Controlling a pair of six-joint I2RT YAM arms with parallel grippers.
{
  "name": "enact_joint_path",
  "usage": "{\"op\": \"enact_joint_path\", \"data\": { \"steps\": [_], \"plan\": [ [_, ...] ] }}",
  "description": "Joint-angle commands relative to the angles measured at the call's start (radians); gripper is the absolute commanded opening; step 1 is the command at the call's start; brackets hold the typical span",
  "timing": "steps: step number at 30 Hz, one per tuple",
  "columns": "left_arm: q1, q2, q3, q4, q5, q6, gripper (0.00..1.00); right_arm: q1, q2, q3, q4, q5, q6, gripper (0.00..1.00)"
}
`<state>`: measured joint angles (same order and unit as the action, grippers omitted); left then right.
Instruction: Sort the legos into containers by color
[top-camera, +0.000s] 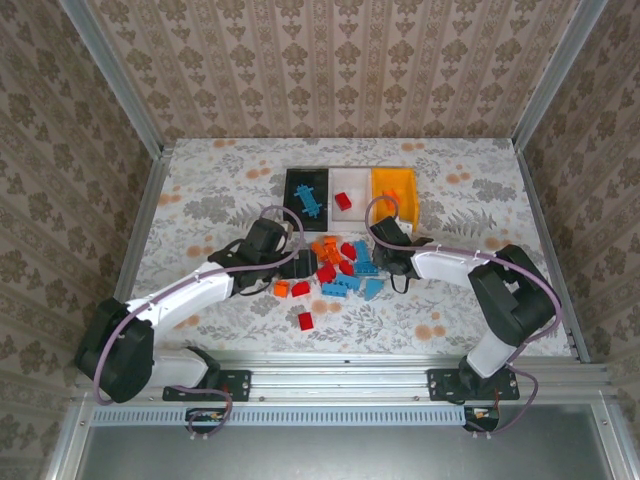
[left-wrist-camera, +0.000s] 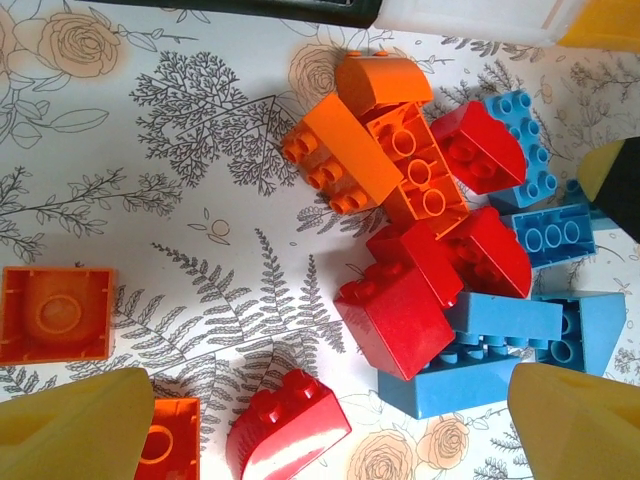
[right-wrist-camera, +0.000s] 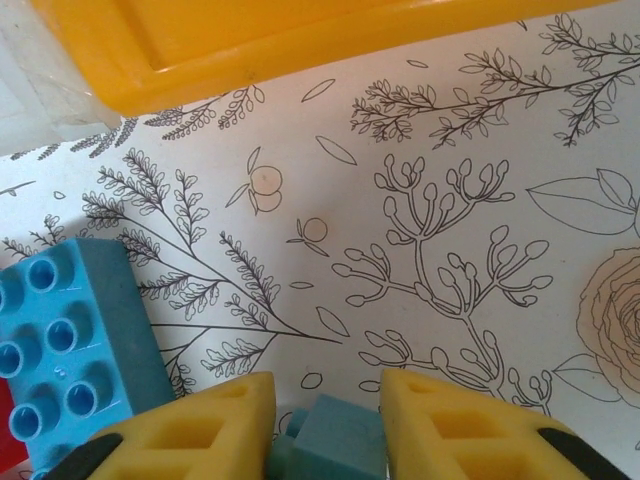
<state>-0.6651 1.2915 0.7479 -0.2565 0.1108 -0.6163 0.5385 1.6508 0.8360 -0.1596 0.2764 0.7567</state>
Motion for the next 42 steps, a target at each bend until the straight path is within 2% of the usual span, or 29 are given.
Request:
{"op": "enact_joint_path", "data": {
  "steps": [1,10,16,20,23,27,32,36,40,42],
  "plan": [
    [0.017,-0.028,-0.004,-0.03,-0.02,0.031,0.93,-0.007,-0.014,-0.021,-0.011,-0.008,0.001,0.27],
    [0.119,-0.103,-0.026,-0.044,0.007,0.044,0.94,-0.003,-0.117,0.006,-0.062,0.013,-0.039,0.26],
    [0.237,-0.16,-0.05,-0.038,0.035,0.029,0.96,0.039,-0.128,0.134,-0.097,0.012,-0.097,0.26],
    [0.343,-0.172,-0.067,-0.009,0.086,-0.013,0.97,0.101,0.006,0.326,-0.1,-0.023,-0.163,0.26],
    [0.425,-0.174,-0.097,0.038,0.154,-0.068,0.98,0.138,0.171,0.519,-0.118,-0.038,-0.232,0.26],
    [0.483,-0.173,-0.129,0.071,0.226,-0.106,0.98,0.144,0.391,0.776,-0.156,-0.029,-0.297,0.26],
    [0.492,-0.18,-0.135,0.055,0.252,-0.092,0.98,0.141,0.58,1.025,-0.222,-0.027,-0.362,0.26],
    [0.492,-0.174,-0.137,0.062,0.267,-0.091,0.98,0.139,0.672,1.173,-0.293,-0.02,-0.387,0.29],
    [0.492,-0.152,-0.126,0.075,0.296,-0.09,0.98,0.14,0.704,1.248,-0.341,-0.025,-0.403,0.44],
    [0.492,-0.142,-0.124,0.087,0.31,-0.094,0.98,0.147,0.677,1.242,-0.336,-0.031,-0.412,0.48]
  ]
}}
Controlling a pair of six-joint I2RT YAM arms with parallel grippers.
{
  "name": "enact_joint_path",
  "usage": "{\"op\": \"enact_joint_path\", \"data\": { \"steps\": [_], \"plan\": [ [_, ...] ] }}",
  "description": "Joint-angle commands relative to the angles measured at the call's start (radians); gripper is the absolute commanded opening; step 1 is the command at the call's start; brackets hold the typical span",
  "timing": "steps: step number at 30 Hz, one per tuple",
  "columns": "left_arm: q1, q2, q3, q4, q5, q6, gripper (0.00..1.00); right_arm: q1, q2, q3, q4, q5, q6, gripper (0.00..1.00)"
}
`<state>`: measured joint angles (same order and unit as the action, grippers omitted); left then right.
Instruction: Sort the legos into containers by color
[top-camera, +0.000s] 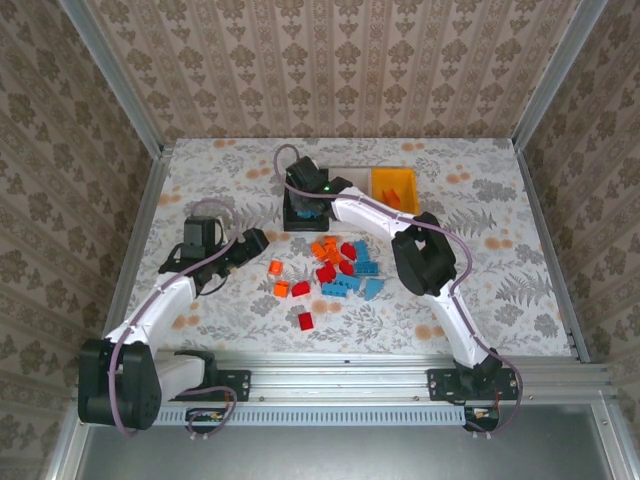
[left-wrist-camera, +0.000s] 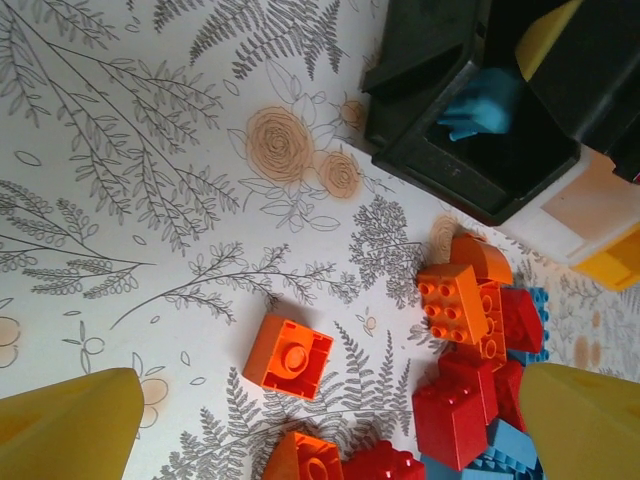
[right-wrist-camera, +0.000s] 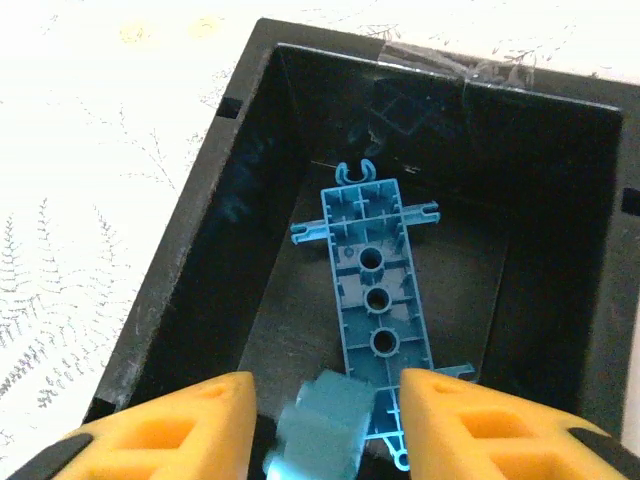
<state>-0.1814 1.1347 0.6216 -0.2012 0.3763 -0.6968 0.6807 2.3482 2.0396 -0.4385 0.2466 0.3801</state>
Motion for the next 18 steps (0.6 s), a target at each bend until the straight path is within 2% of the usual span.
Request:
{"op": "enact_joint_path", "data": {
  "steps": [1,4,7,12,14,18],
  "plan": [
    [0.005,0.02,0.003,0.035,0.051,-0.014,0.98,0.009,-0.044,0.026,-0.049,-0.004,-0.04,0.49],
    [-0.007,0.031,0.006,0.039,0.058,-0.015,0.98,0.024,-0.134,-0.038,-0.018,-0.001,-0.045,0.5],
    [-0.046,0.03,0.002,0.023,0.034,-0.001,0.98,0.043,-0.268,-0.192,0.047,0.006,-0.038,0.49],
    [-0.11,0.0,-0.03,-0.053,-0.143,0.022,0.94,0.122,-0.426,-0.467,0.105,-0.019,0.016,0.45],
    [-0.111,-0.02,-0.063,-0.05,-0.183,0.023,0.93,0.171,-0.464,-0.559,0.115,-0.025,0.046,0.47],
    [-0.118,-0.044,-0.08,-0.097,-0.232,0.024,0.91,0.271,-0.502,-0.664,0.118,-0.016,0.026,0.58]
  ]
}}
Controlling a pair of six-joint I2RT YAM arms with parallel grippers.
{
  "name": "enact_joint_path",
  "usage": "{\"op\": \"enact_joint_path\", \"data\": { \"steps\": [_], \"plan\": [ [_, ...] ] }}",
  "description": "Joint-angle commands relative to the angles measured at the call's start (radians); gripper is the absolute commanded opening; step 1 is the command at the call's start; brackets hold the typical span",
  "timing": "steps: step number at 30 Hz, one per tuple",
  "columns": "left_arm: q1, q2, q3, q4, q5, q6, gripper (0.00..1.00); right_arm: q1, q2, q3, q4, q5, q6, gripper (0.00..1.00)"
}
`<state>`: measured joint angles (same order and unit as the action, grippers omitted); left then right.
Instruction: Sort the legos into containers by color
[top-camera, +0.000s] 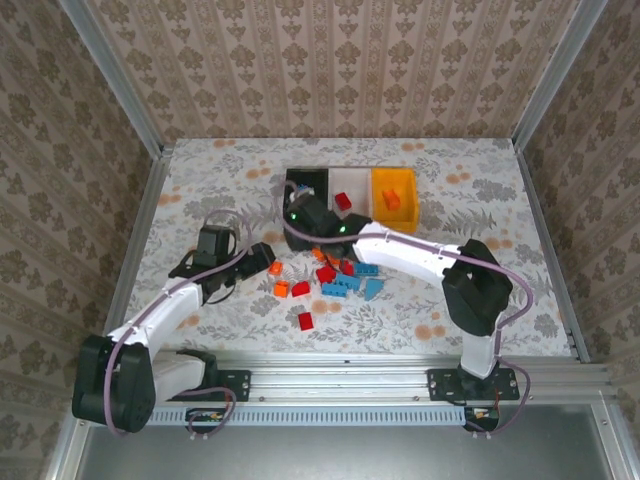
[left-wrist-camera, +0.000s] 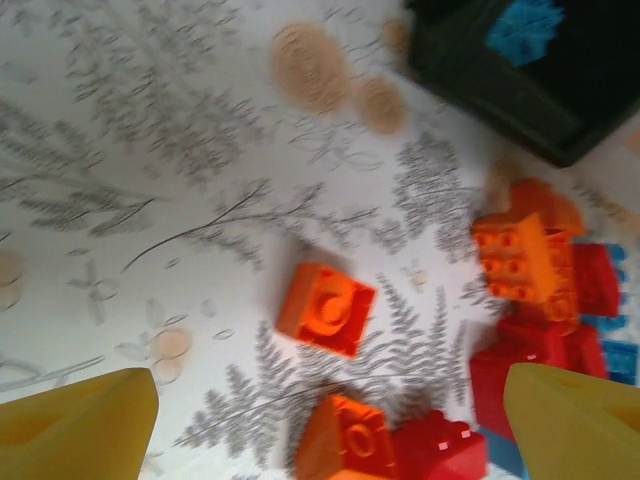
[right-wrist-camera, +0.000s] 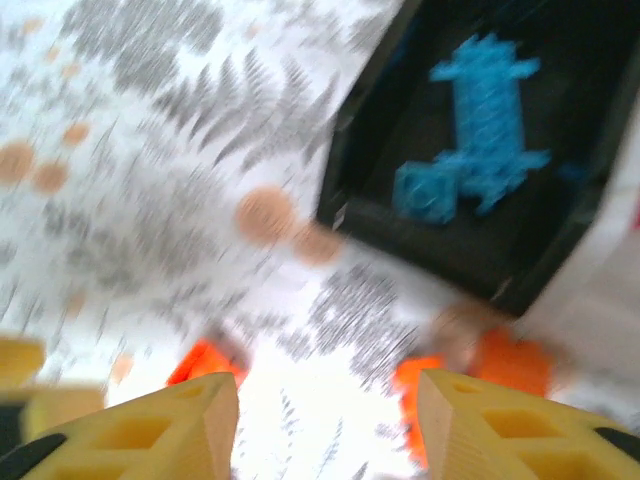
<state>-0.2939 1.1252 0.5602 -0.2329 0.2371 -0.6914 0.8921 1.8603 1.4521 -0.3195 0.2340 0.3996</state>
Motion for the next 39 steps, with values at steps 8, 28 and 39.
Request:
{"op": "enact_joint_path", "data": {
  "steps": [8,28,39],
  "plan": [
    [0.08,-0.163,-0.118,-0.03,-0.077,-0.058,0.96,0.153,0.046,-0.083,-0.099,0.039,0.06,0.72],
    [0.081,-0.128,-0.128,0.012,-0.013,-0.066,0.96,0.128,0.179,-0.088,-0.088,-0.026,0.15,0.74],
    [0.079,-0.125,-0.125,0.015,-0.01,-0.066,0.96,0.146,0.146,-0.107,-0.115,0.028,0.144,0.69]
  ]
}}
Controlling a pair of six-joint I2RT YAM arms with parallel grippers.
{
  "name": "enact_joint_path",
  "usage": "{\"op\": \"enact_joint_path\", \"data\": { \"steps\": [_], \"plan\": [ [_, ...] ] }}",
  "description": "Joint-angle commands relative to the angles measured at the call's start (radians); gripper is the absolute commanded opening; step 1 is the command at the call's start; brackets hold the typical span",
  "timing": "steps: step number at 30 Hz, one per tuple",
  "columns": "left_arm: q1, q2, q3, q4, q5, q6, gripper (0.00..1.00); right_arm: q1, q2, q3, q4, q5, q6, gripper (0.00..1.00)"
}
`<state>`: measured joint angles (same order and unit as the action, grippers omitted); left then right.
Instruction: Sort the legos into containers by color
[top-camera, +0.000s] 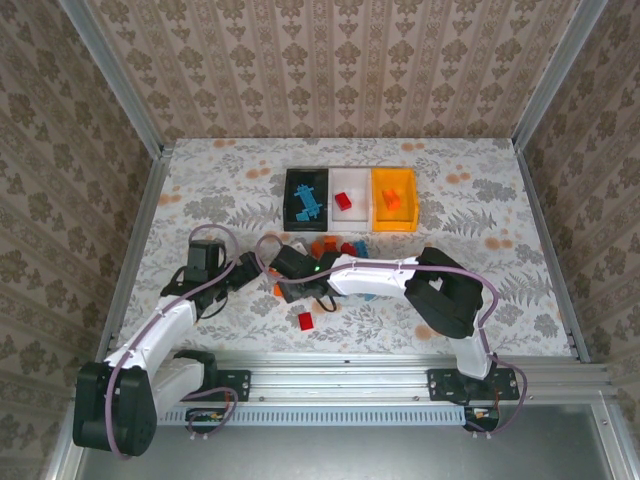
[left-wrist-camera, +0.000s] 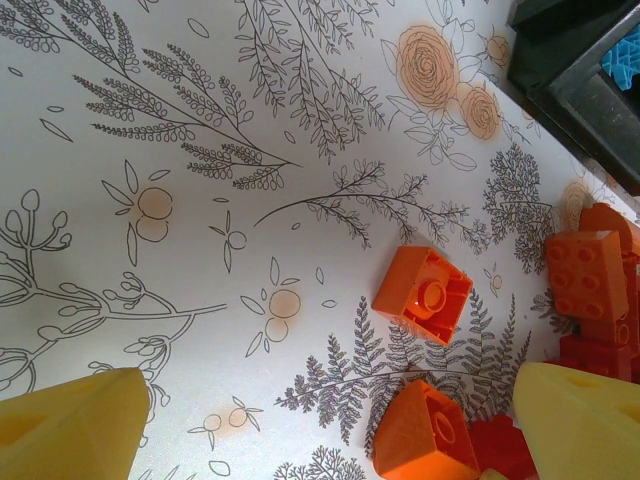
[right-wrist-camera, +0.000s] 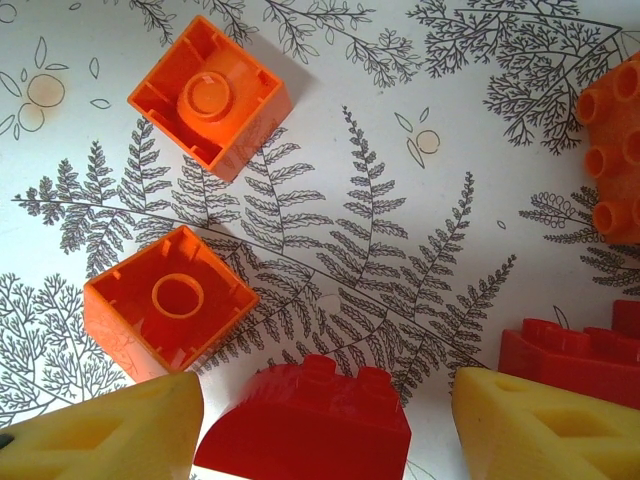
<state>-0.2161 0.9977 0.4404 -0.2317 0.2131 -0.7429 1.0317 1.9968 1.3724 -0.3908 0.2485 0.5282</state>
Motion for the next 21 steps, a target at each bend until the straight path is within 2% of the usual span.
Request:
{"op": "enact_joint_path", "data": {
  "steps": [1,10,14,21],
  "plan": [
    [0.001,0.002,-0.003,0.015,0.014,-0.014,0.96,0.009,0.004,-0.029,-0.043,0.016,0.015,0.69],
    [-0.003,0.002,0.006,0.008,0.016,-0.011,0.96,0.01,-0.059,-0.067,-0.062,0.055,-0.018,0.68],
    [-0.007,0.008,0.002,0.017,0.016,-0.018,0.96,0.011,-0.058,-0.068,-0.056,0.025,-0.024,0.65],
    [-0.016,0.012,0.009,0.012,0.016,-0.012,0.96,0.012,-0.06,-0.062,-0.013,-0.031,-0.051,0.68]
  ]
}}
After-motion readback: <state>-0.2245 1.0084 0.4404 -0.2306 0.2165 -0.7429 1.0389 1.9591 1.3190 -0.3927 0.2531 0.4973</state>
